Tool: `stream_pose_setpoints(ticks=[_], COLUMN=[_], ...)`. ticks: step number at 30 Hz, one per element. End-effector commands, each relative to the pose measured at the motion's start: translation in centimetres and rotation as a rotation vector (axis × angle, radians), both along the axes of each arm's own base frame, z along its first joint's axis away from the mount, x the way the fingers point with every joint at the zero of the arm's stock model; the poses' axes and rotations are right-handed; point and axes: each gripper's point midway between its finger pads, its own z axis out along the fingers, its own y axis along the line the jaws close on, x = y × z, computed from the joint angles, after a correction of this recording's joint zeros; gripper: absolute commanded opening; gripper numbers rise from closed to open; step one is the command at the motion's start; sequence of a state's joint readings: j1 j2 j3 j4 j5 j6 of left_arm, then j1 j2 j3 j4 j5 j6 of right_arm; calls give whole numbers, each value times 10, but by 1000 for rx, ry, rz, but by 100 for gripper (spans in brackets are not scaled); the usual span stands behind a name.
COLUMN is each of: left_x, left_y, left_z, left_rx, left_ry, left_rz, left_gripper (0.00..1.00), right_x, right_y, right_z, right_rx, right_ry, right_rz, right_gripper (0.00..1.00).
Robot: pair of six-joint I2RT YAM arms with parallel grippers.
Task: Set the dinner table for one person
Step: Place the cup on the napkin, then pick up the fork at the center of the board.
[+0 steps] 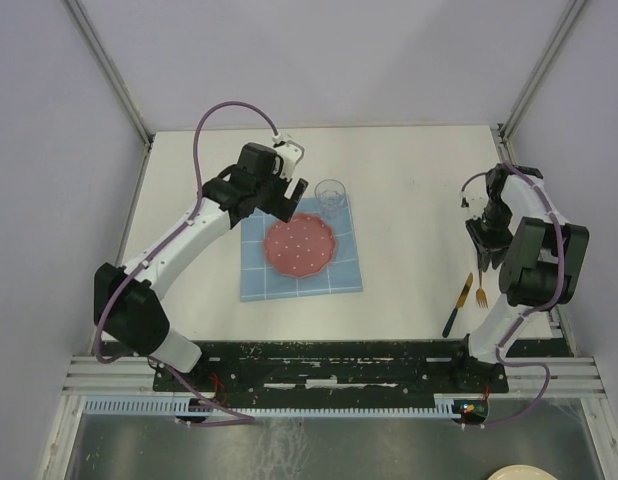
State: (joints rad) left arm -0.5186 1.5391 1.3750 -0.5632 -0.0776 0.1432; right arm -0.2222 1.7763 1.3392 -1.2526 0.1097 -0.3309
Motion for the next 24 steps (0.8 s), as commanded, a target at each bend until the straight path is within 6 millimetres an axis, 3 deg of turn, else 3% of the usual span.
stream_pose_setpoints(ticks=[1,6,12,24], left_x=[-3,-11,-12,-10], left_y=[4,9,9,6], left_z=[28,28,26,35], left_rx=[-30,-25,-25,-27], left_ry=[-97,-89,-82,-87], left_rz=[-6,-5,-8,-15], left_gripper=[97,97,97,97], right_x=[29,43,38,42], right_y=[-4,6,8,14], right_z=[-3,-16,-36,-44], right_rx=[21,84,90,113], right_ry=[-24,-13,24,12], right_rz=[-14,-59,-74,-113], right_gripper=[36,36,35,35])
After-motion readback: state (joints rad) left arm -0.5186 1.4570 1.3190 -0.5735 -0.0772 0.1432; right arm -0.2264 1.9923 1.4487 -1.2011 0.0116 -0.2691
